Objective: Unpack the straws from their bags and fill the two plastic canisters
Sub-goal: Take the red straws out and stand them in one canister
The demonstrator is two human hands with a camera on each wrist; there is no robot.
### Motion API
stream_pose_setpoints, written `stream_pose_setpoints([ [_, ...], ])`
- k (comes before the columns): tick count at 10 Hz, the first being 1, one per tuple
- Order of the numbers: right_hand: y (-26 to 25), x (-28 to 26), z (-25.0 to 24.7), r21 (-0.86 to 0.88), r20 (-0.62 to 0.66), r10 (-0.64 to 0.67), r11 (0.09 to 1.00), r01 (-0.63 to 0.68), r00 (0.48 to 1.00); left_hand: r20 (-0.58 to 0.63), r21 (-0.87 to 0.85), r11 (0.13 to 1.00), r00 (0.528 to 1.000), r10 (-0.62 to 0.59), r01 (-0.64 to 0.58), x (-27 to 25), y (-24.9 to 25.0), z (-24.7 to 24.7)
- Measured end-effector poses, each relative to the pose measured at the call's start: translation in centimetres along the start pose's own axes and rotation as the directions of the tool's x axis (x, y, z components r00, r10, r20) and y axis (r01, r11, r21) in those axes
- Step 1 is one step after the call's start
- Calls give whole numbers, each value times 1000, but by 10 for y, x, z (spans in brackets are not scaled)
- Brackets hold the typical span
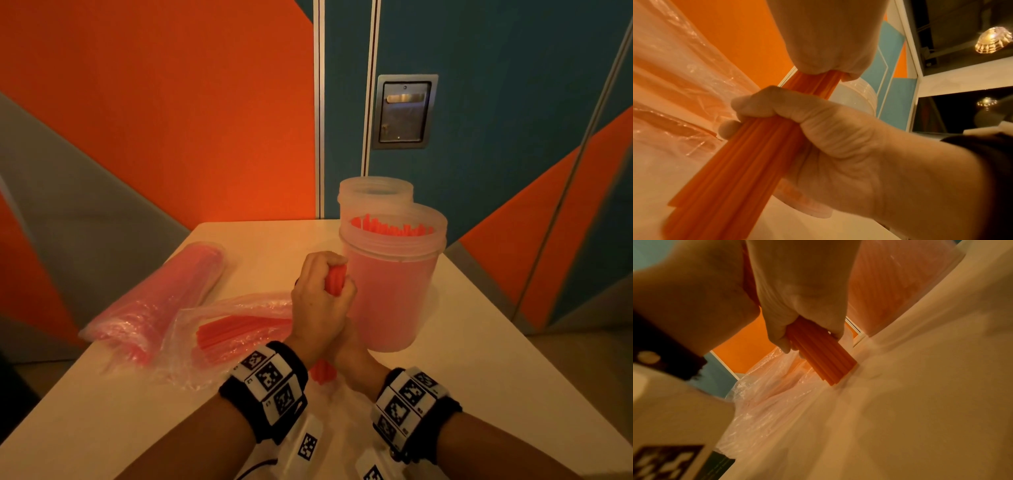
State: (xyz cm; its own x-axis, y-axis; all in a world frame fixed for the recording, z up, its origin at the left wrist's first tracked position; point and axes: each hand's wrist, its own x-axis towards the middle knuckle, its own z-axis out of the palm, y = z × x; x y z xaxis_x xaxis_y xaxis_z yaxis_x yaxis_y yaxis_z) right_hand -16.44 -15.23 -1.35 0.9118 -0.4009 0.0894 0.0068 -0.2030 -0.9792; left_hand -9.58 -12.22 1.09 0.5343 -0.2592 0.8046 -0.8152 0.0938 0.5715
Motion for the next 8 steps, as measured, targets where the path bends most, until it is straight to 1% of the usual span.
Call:
stream_pose_setpoints([
  [1, -9, -2, -2, 10, 31, 30, 999, -30, 999, 43, -7, 999, 999, -31, 32, -1, 1, 0],
  [2, -15, 0, -10, 27, -18, -3, 1000, 3, 1000, 72, -61, 995, 995, -70, 74, 0, 6, -3],
  [3, -19, -2, -11, 47, -4, -62, 997, 62, 998, 142, -193, 959, 973, -183, 209, -1, 13, -6],
  [4, -18, -1, -3, 119, -112, -95, 987, 108, 989, 200, -238, 914, 938, -284, 328, 0, 14, -6],
  [5, -20, -3, -5, 185, -63, -33, 982, 44, 997, 235, -253, 904, 928, -288, 344, 0, 14, -4],
  [6, -22, -7, -12, 167, 11, -15, 986, 13, 1000, 188, -215, 934, 951, -246, 284, 4, 24, -5],
  [7, -45, -8, -12, 173, -50, -96, 980, 103, 994, 137, -201, 962, 978, -156, 182, 23, 44, -11],
  [8, -84, -4, -22, 96, -43, -275, 956, 278, 960, 117, -223, 969, 990, -77, 102, 58, 77, -20],
])
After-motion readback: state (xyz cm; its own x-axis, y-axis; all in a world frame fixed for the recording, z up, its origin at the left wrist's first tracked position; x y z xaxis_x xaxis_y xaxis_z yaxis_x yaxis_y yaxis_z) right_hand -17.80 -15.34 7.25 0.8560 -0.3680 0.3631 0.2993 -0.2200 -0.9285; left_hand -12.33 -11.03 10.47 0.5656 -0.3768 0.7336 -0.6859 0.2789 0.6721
